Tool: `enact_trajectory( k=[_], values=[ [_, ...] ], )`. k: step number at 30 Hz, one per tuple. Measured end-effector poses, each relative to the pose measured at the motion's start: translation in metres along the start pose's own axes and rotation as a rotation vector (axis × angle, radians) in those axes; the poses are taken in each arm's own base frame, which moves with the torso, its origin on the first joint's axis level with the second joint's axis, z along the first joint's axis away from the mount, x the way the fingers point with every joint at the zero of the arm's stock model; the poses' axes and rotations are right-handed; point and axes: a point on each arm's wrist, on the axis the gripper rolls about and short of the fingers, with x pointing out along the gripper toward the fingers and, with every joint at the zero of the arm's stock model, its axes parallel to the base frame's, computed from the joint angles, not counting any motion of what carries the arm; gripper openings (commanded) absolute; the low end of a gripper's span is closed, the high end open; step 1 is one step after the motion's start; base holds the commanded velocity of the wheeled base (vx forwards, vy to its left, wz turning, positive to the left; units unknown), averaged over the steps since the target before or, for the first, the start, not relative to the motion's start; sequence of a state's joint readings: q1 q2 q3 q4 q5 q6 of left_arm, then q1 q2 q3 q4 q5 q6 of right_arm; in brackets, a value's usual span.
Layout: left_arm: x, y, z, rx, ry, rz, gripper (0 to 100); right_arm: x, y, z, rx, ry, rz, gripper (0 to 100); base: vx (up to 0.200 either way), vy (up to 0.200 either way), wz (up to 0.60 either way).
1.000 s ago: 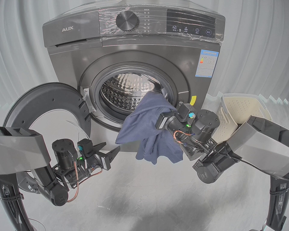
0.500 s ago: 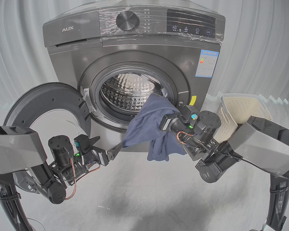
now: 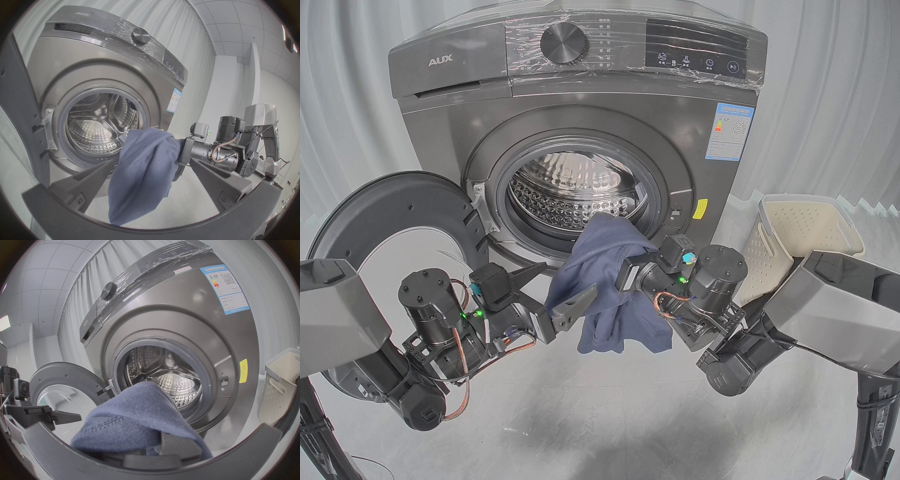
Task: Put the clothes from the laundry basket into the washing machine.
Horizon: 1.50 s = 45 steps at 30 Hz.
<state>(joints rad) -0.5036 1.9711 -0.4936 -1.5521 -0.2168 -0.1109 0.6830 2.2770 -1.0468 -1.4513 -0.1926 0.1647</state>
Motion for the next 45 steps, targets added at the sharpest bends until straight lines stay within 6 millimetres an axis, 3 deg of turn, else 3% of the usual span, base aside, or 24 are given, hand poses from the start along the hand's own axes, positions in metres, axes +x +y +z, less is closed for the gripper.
enact_trajectory(
  k=[21, 33, 34, 45],
  values=[
    [0.055, 0.018, -0.040, 0.057, 0.012, -0.006, 100, -0.006, 0.030, -0.005, 0.018, 0.014, 0.069, 0, 0.000, 0.000, 0.00],
    [0.069, 0.027, -0.057, 0.076, 0.022, 0.016, 100, -0.010, 0.043, -0.009, 0.032, 0.025, 0.095, 0, 0.000, 0.000, 0.00],
    [0.071, 0.030, -0.058, 0.079, 0.017, 0.024, 0, -0.010, 0.043, -0.010, 0.032, 0.026, 0.095, 0, 0.000, 0.000, 0.00],
    [0.075, 0.044, -0.060, 0.072, 0.002, 0.069, 0, -0.014, 0.050, -0.013, 0.042, 0.038, 0.107, 0, 0.000, 0.000, 0.00]
  ],
)
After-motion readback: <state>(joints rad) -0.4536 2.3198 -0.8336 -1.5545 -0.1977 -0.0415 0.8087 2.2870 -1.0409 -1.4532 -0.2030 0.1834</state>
